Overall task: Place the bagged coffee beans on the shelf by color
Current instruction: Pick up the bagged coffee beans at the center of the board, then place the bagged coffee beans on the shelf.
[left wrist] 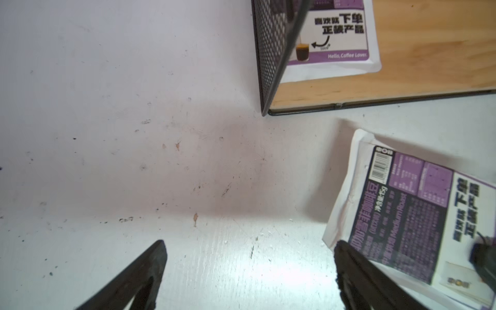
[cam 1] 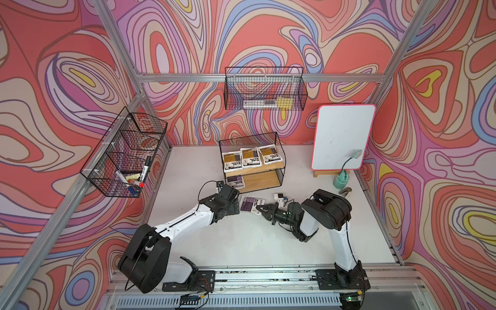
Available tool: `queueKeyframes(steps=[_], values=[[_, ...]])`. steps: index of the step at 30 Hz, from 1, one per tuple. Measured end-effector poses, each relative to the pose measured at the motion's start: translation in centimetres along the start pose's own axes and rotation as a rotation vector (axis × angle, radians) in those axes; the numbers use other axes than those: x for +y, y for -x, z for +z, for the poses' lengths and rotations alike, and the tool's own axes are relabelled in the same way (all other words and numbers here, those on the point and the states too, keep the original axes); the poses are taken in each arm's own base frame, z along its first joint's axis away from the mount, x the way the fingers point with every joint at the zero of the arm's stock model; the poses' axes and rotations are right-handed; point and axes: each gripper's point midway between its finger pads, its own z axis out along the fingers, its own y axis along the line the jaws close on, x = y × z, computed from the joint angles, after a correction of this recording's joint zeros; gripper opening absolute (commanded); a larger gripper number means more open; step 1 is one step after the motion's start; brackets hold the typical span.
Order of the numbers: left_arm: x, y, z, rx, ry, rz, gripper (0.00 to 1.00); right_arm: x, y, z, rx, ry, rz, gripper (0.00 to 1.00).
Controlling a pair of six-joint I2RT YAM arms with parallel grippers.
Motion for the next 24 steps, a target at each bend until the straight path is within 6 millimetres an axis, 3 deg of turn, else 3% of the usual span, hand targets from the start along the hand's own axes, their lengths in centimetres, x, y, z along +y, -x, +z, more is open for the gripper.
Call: queueKeyframes(steps=[12, 24], values=[[1.6, 1.4, -3.2, -0.050, -0.062, -0.134, 0.99, -0.5, 2.0, -2.9, -0.192, -0.049, 0.076, 0.00], [1.7, 1.4, -3.7, -0.038, -0.093, -0.172, 0.99, 5.3, 5.8, -2.4, -0.376, 0.044, 0.044, 0.00]])
